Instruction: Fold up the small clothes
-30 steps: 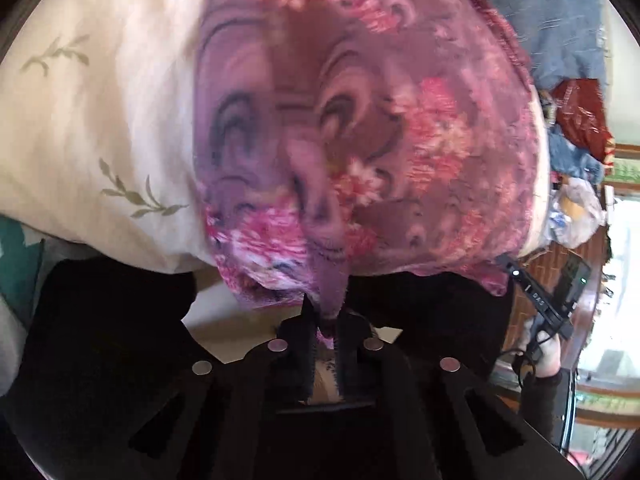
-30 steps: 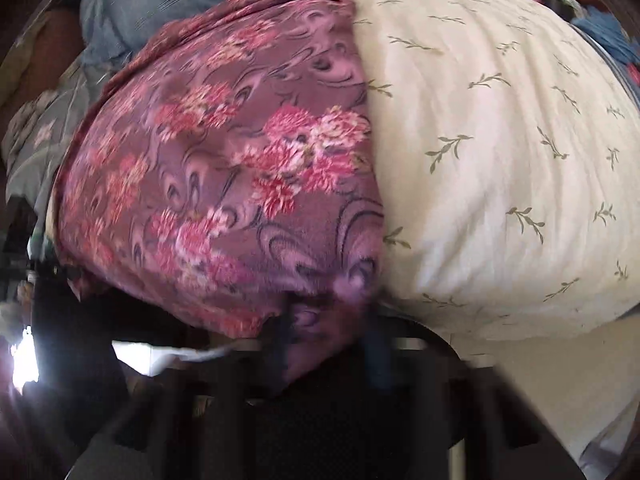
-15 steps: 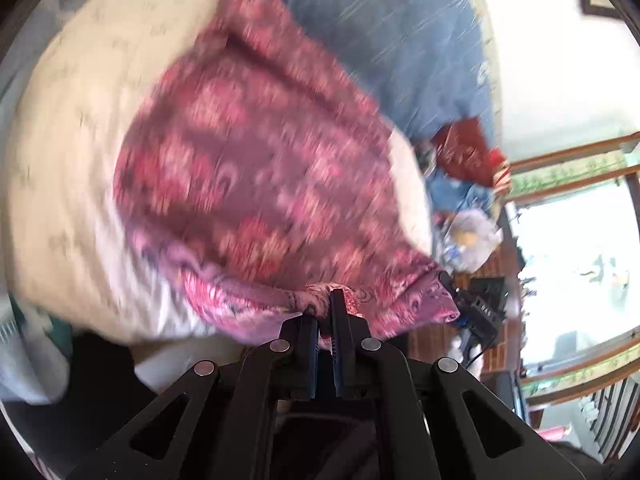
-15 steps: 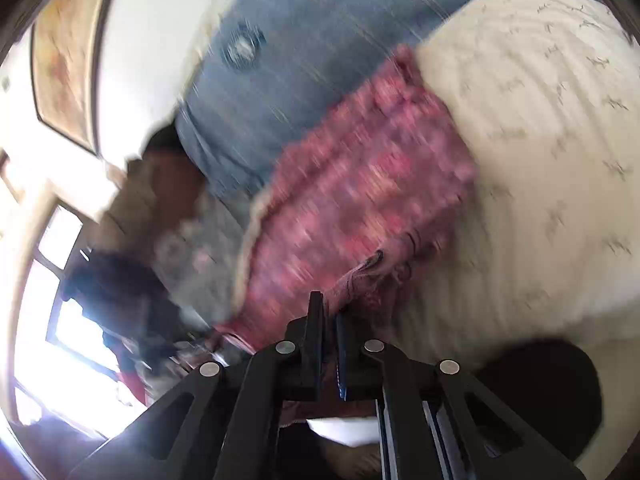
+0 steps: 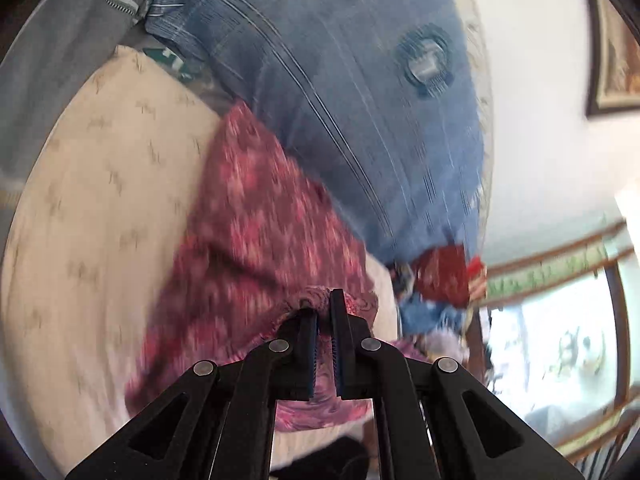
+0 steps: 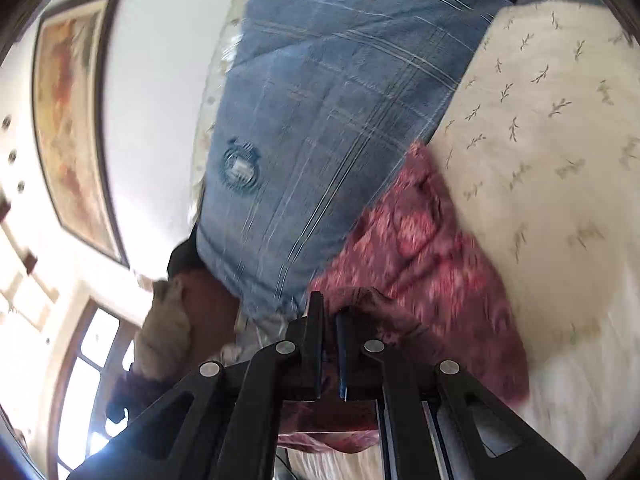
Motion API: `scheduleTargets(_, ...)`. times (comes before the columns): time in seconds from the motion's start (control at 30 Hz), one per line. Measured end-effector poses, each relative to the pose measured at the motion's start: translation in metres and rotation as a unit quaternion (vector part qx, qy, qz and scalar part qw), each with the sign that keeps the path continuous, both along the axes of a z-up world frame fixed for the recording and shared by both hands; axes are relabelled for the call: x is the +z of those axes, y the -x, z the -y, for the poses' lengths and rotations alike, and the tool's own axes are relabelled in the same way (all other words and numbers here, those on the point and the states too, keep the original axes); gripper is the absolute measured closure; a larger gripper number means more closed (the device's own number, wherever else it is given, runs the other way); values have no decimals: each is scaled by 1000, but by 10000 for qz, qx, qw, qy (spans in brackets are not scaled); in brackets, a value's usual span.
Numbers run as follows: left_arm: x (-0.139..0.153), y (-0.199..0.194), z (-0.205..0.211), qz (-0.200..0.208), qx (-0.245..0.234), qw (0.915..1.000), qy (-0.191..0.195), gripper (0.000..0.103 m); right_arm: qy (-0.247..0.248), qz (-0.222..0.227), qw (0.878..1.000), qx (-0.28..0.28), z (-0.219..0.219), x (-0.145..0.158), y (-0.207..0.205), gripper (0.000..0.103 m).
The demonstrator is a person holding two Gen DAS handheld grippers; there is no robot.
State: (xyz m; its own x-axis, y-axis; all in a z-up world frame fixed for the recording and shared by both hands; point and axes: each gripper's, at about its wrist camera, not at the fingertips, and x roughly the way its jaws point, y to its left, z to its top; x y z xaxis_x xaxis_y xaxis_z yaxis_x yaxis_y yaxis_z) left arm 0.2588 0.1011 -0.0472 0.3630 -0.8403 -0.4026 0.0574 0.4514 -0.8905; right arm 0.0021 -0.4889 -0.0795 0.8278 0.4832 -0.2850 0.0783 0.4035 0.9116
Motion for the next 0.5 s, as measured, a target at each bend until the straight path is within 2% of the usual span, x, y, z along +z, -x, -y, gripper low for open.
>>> scheduleTargets(0.13,-19,-54,7,-151,338,9993,11,99,-229,-130,9995,-164,12,-23,-48,98)
scheduleTargets(0.2,-37,-79,14,-440,461,9980,12,99,-257,-233,9991,-263,18,-33,-66,98)
scheduleTargets(0.23,-46,-87,16,-583,479,9971,14,99,-236,-403,9985,-285,20,-39,-76,93)
scheduleTargets(0.3,-57,-96,23,-722,429,9965,-33,99,-207,-689,9971,-234,21,-48,-87,92)
scheduleTargets(0.37,-62,-101,31,-708,354,9968,-144,99,-250,-702,9972,-94,19,-50,-89,88)
scheduleTargets(0.4,-64,-102,35,-667,305,9971,-191,99,-268,-678,9973,-42,17,-48,-88,76)
scheduleTargets(0.43,-65,-102,38,-630,270,9974,-212,99,-297,-663,9974,0,15,-47,-86,56)
scheduleTargets(0.5,-67,-106,45,-606,220,9977,-212,99,-354,-703,9969,-48,11,-47,-81,37)
